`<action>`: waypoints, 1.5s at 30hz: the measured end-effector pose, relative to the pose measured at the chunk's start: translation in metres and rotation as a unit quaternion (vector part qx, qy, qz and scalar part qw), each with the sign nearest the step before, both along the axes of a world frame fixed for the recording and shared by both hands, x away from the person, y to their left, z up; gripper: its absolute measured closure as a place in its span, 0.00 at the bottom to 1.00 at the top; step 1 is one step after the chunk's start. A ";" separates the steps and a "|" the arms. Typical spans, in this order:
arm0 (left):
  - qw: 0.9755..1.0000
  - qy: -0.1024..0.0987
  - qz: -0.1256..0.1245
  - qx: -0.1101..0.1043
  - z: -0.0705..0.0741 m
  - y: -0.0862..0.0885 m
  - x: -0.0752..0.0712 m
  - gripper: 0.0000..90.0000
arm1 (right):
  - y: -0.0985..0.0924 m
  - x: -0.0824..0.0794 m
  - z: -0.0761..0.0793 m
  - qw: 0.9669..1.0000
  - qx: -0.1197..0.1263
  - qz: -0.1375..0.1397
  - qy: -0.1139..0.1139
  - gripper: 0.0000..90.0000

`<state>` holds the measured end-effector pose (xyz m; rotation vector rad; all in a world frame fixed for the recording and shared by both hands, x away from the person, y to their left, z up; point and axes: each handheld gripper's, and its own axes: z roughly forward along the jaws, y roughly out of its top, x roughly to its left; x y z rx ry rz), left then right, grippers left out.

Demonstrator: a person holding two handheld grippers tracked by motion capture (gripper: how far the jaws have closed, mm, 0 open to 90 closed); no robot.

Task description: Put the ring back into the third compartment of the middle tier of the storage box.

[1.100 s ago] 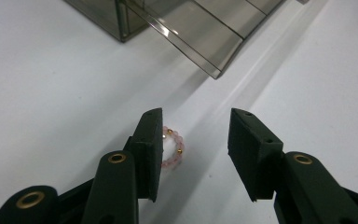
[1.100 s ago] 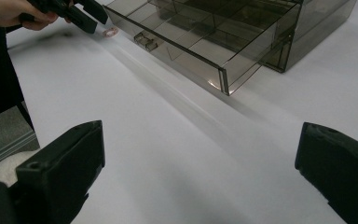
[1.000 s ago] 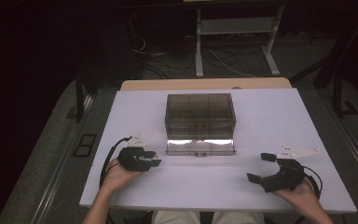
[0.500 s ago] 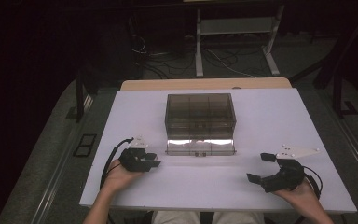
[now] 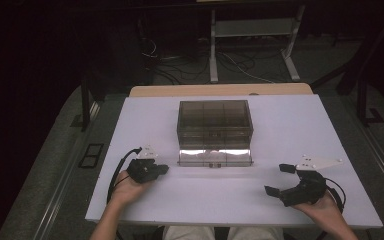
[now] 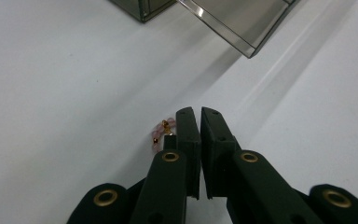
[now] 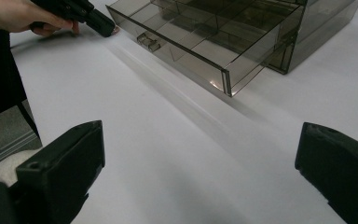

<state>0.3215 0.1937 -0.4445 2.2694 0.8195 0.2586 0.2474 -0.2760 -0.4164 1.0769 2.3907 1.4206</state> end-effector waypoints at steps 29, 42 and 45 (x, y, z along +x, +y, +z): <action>0.998 0.012 0.021 -0.064 0.010 0.009 -0.002 0.96 | 0.000 0.000 0.001 1.000 0.001 0.001 -0.001 0.01; 0.995 0.002 0.030 -0.097 0.020 0.022 -0.007 0.96 | 0.000 0.000 0.001 1.000 0.001 0.001 -0.002 0.01; 0.994 0.001 0.029 -0.107 0.023 0.024 -0.008 0.96 | 0.000 0.000 0.001 1.000 0.001 0.001 -0.001 0.01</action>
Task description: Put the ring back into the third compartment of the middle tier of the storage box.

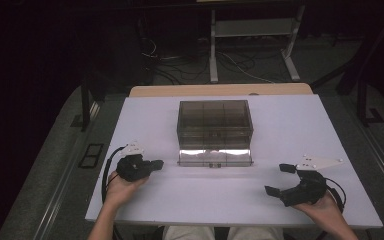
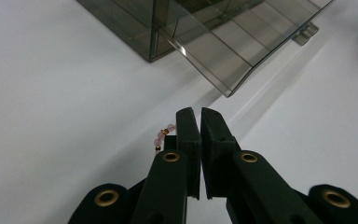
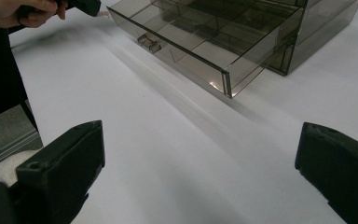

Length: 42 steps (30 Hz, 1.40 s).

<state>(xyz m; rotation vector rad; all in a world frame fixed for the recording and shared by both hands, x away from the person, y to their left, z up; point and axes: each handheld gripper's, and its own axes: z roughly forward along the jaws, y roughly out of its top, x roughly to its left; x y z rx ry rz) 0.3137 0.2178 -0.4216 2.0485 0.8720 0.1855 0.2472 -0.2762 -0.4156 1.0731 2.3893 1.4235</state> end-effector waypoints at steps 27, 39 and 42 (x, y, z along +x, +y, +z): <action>0.998 -0.031 -0.058 -0.021 0.038 -0.018 -0.009 0.96 | 0.000 0.000 -0.001 1.000 -0.003 0.000 0.002 0.01; 0.996 -0.045 -0.078 -0.021 0.050 -0.030 -0.007 0.96 | 0.000 0.000 -0.001 1.000 -0.003 -0.002 0.003 0.01; 0.995 -0.047 -0.083 -0.025 0.051 -0.033 -0.007 0.96 | 0.000 0.000 -0.001 1.000 -0.003 -0.002 0.004 0.01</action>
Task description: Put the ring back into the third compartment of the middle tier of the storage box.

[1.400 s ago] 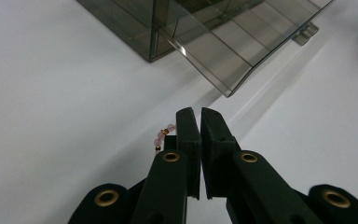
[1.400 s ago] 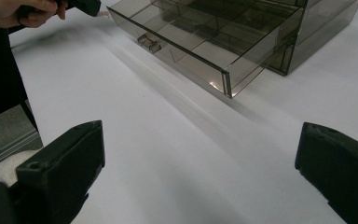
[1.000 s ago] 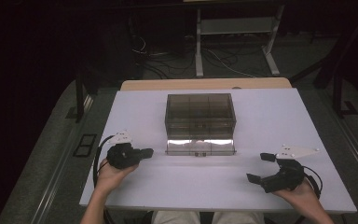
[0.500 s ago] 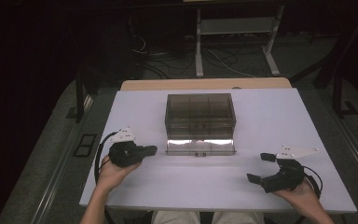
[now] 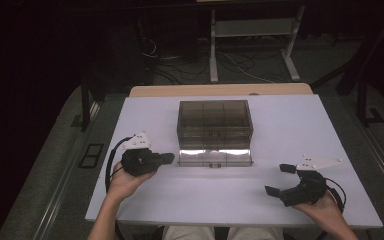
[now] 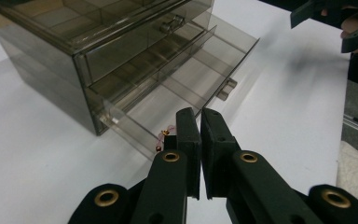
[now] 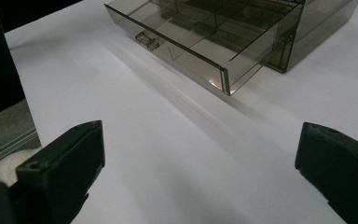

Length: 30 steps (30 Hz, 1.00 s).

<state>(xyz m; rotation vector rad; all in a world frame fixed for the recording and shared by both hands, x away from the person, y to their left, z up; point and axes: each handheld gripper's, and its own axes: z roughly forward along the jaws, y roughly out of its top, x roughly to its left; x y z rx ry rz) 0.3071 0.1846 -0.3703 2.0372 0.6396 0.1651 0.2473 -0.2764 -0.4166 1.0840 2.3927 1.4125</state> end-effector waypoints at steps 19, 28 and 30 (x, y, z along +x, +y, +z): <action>0.999 -0.012 -0.030 0.012 0.011 -0.026 0.008 0.96 | 0.000 0.000 0.000 1.000 0.000 0.000 0.000 0.01; 0.999 -0.015 -0.042 0.013 0.016 -0.036 0.011 0.96 | 0.000 0.000 0.000 1.000 0.000 0.001 0.000 0.01; 0.999 -0.016 -0.045 0.018 0.016 -0.037 0.012 0.96 | 0.000 0.000 0.000 1.000 0.000 0.001 0.000 0.01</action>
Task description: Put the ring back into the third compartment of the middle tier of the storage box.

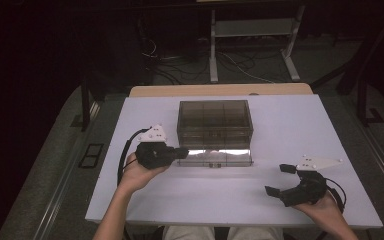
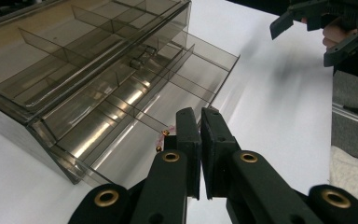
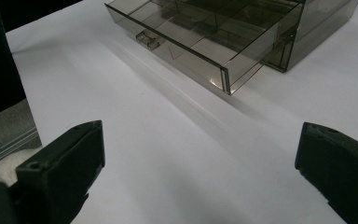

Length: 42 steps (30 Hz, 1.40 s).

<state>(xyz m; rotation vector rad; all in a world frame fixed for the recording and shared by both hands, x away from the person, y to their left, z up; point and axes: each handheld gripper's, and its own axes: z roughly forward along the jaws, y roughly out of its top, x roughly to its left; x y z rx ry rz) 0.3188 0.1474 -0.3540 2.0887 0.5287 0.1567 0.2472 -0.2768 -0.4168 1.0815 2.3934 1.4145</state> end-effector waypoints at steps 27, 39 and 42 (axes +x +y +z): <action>0.999 -0.009 -0.038 0.009 0.009 -0.035 0.008 0.96 | 0.000 0.000 0.000 1.000 0.000 0.001 -0.002 0.01; 0.999 -0.010 -0.050 0.010 0.011 -0.048 0.012 0.96 | -0.002 0.000 0.000 1.000 -0.001 0.001 -0.006 0.01; 0.999 -0.010 -0.052 0.010 0.013 -0.051 0.013 0.96 | -0.002 0.000 0.000 1.000 0.000 -0.001 -0.004 0.01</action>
